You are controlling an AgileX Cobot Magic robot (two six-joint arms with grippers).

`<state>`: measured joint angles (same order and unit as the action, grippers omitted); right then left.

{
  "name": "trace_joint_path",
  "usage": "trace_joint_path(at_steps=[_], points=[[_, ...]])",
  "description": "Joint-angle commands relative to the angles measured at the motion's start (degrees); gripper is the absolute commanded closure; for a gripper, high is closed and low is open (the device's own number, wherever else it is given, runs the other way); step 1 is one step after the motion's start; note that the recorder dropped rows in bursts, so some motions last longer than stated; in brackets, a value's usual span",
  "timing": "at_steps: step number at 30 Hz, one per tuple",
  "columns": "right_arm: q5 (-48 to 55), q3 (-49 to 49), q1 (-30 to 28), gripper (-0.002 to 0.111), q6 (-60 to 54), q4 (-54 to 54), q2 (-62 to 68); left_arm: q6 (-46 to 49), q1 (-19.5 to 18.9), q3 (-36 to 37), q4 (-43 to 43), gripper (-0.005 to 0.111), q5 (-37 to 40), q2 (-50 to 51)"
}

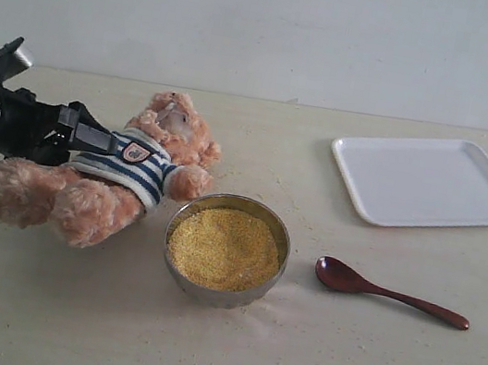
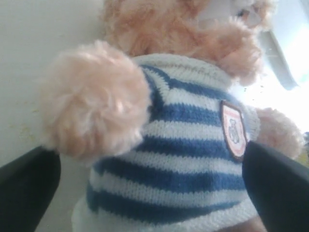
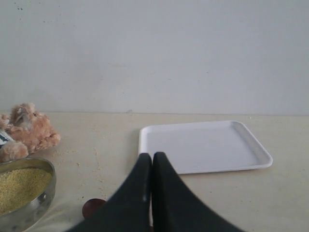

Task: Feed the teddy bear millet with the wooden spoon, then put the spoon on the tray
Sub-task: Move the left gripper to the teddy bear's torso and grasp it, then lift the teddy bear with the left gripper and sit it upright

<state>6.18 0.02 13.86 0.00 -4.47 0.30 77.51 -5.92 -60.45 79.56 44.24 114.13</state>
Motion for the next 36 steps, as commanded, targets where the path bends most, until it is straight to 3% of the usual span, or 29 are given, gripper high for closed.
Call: trace_joint_path(at_steps=[1, 10, 13, 16, 19, 20, 21, 28, 31, 34, 36], points=[[-0.38, -0.02, -0.17, 0.108, 0.00, 0.10, -0.30, 3.08, 0.64, -0.24, 3.76, 0.012, 2.87, 2.06], [-0.38, -0.02, -0.17, 0.108, 0.00, 0.10, -0.30, 7.40, 4.54, -0.24, 3.76, 0.012, -2.12, 4.63], [-0.38, -0.02, -0.17, 0.108, 0.00, 0.10, -0.30, 7.73, 5.29, -0.24, 3.66, 0.017, -4.18, 4.63], [-0.38, -0.02, -0.17, 0.108, 0.00, 0.10, -0.30, 6.74, 5.29, -0.24, 3.76, 0.042, -5.92, 4.63], [-0.38, -0.02, -0.17, 0.108, 0.00, 0.10, -0.30, 6.76, 4.45, -0.24, 3.54, 0.078, -5.79, 4.63], [-0.38, -0.02, -0.17, 0.108, 0.00, 0.10, -0.30, 6.76, 4.11, -0.24, 3.54, 0.096, -5.37, 4.53], [-0.38, -0.02, -0.17, 0.108, 0.00, 0.10, -0.30, 6.89, 3.75, -0.24, 3.38, 0.101, -4.45, 4.29], [-0.38, -0.02, -0.17, 0.108, 0.00, 0.10, -0.30, 4.70, -1.53, -0.24, 2.27, 0.102, 3.94, 0.85], [-0.38, -0.02, -0.17, 0.108, 0.00, 0.10, -0.30, 2.96, -4.92, -0.24, 0.22, 0.102, 11.24, -1.74], [-0.38, -0.02, -0.17, 0.108, 0.00, 0.10, -0.30, 1.10, -8.36, -0.24, 0.24, 0.102, 23.54, -3.44], [-0.38, -0.02, -0.17, 0.108, 0.00, 0.10, -0.30, -0.31, -9.96, -0.24, -0.08, 0.102, 25.72, -4.19]])
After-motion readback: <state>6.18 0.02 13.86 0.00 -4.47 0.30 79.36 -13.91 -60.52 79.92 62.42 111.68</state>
